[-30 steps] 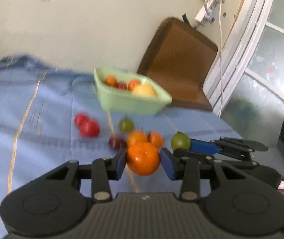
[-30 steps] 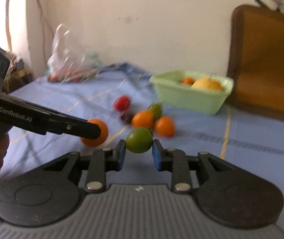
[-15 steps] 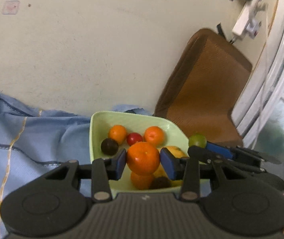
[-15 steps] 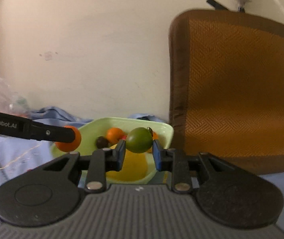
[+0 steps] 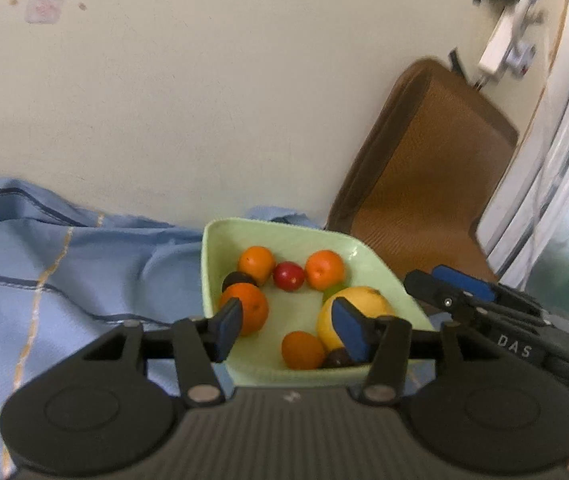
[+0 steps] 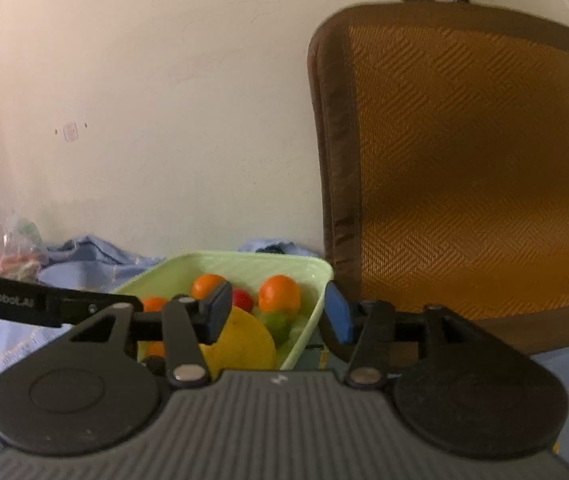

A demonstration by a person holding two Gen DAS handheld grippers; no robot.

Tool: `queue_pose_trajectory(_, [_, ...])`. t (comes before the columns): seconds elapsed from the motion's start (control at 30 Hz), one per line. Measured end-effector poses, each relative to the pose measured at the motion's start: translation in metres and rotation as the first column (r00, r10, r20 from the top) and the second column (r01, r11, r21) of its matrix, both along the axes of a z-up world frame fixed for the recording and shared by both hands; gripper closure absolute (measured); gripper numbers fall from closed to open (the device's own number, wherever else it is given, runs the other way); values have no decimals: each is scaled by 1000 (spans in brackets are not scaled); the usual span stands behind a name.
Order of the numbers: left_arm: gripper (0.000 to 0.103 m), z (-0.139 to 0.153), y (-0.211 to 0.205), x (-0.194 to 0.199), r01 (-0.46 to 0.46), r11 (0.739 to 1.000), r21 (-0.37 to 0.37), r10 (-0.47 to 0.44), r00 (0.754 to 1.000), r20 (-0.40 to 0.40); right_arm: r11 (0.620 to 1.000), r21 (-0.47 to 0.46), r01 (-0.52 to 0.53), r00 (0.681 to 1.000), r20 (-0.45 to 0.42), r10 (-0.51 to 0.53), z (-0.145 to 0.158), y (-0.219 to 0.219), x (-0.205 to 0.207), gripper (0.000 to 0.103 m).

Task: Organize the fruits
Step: 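Grasp a dark cherry tomato with the left gripper while the right gripper grasps an orange cherry tomato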

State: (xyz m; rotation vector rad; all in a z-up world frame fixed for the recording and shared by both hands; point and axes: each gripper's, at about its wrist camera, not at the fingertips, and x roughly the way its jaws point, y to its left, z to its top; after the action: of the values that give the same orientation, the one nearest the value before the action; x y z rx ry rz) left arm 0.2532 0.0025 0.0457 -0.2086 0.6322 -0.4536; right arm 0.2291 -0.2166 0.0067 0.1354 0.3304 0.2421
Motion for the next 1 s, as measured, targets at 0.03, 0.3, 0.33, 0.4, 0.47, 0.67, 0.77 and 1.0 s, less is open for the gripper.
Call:
queue_pose_trajectory(0.03, [53,3,6,-8,-2,1000,-7,3,1000,12,1000,0,-2,1000,12,2,3,0,-6,49])
queue_pose_trajectory(0.3, [55,0,54,-85,-7,999,-49,9,999,44,984,13,-175,985,-10,175,3,17,-74,51])
queue_pose_trajectory(0.33, [55,-3,55,-92,2,999,-52,0,999,34,978,-4,-210,978,-16,209,2,23,-83,52])
queue_pose_trajectory(0.4, [55,-12,55,-100,28,997,-75,-28,1000,-4,959,-71,-276,961,-24,275,0,38,-99,53])
queue_pose_trajectory(0.47, [55,-18,54,-104,49,993,-104,-53,998,-39,927,-172,-332,943,-37,331,-4,56,-113,53])
queue_pose_trajectory(0.67, [55,-32,47,-93,58,987,-153,-75,991,-108,814,-422,-399,907,-48,419,-14,97,-122,53])
queue_pose_trajectory(0.77, [55,-40,42,-89,63,985,-160,-85,988,-130,785,-466,-408,901,-68,429,-18,105,-114,53])
queue_pose_trajectory(1.0, [55,-53,50,-85,21,981,-195,-52,986,-157,735,-528,-426,891,-104,442,-32,112,-101,59])
